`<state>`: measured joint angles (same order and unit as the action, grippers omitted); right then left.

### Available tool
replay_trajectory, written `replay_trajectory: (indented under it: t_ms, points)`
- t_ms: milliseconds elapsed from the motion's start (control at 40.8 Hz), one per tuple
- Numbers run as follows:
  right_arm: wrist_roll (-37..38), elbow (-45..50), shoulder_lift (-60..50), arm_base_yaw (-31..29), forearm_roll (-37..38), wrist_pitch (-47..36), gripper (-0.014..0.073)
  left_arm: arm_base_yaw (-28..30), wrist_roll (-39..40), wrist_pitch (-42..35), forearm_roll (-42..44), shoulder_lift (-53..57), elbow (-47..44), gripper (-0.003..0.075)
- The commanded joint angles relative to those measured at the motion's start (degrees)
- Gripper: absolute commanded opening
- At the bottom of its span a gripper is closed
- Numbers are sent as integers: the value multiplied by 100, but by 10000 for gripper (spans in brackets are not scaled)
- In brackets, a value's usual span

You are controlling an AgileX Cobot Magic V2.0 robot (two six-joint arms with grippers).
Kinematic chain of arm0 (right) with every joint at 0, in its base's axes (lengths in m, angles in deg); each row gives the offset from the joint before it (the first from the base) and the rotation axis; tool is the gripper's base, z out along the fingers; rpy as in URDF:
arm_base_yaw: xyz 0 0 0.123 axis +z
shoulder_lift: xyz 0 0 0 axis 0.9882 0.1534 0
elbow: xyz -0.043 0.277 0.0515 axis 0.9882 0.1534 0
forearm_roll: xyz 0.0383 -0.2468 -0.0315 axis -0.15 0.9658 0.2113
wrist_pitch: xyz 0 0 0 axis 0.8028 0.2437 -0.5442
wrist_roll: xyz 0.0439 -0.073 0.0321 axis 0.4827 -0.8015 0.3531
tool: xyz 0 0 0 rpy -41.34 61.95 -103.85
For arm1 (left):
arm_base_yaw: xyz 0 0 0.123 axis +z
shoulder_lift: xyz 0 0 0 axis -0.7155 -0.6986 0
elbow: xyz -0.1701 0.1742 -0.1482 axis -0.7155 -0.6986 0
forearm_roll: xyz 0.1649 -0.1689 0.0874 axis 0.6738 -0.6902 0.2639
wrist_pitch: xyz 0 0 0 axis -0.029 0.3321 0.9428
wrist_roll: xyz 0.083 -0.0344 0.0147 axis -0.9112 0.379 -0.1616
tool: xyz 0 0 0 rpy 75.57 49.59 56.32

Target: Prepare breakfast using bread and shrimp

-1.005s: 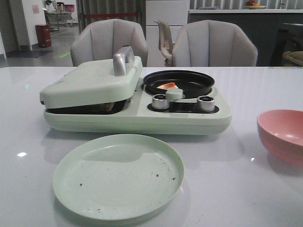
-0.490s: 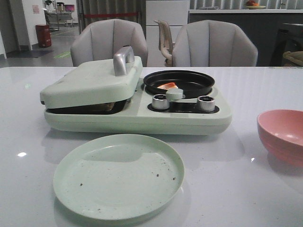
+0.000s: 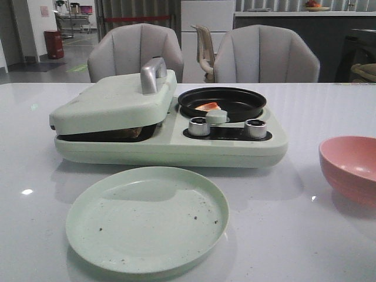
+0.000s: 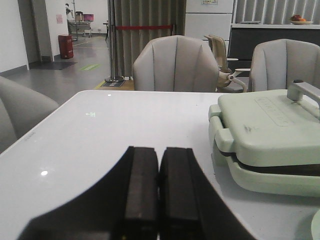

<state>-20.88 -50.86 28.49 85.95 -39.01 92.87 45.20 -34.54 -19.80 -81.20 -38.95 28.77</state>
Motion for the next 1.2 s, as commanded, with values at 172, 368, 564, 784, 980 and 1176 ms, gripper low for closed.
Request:
replay_trajectory:
  t_ms: [172, 368, 564, 784, 980, 1176]
  points:
    - [-16, -155, 9, -4, -11, -346, 44, -11, -3, -520, -61, 120, -45, 109]
    - [-16, 23, -285, -80, -12, -401, 44, -11, -3, -520, -61, 120, -45, 109]
    - [-22, 1218, -1456, -741, -128, -1945, 44, -11, -3, -520, -61, 120, -45, 109]
    - [-22, 2688, -2722, -890, -185, -3852, 44, -11, -3, -520, -61, 120, -45, 101]
    - [-22, 3521, -3097, -792, -276, -5195, 44, -11, -3, -520, -61, 120, -45, 101]
    - [-22, 3687, -3313, -631, -386, -5535, 44, -11, -3, -520, -61, 120, -45, 101]
